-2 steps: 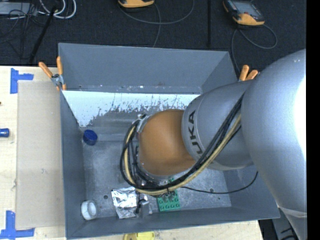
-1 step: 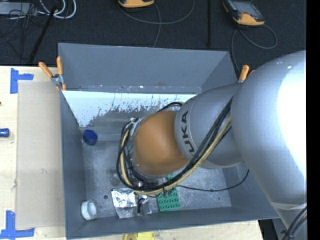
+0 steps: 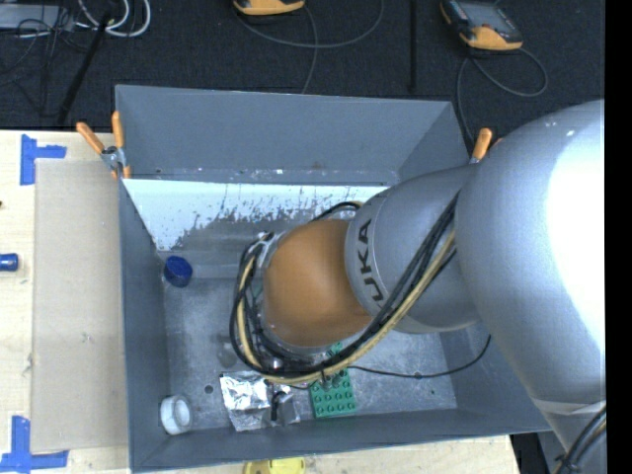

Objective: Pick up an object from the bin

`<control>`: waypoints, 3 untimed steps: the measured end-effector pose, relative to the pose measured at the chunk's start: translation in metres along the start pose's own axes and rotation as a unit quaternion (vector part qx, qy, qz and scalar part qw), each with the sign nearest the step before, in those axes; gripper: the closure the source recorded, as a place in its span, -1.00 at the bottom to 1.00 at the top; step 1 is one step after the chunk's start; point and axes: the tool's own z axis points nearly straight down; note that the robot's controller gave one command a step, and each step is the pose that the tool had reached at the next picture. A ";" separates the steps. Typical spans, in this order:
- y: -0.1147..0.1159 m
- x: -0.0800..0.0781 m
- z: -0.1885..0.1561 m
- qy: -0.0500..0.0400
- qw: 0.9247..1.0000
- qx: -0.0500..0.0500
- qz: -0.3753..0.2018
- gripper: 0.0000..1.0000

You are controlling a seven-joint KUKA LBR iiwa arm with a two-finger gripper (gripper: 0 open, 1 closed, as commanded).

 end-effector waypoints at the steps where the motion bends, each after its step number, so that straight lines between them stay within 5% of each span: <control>1: 0.000 0.000 0.000 0.000 1.000 0.000 0.001 1.00; 3: 0.001 -0.003 -0.127 -0.004 1.000 0.002 0.006 1.00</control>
Offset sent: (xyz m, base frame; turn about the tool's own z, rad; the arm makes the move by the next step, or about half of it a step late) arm 0.0000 0.0000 0.0000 0.0000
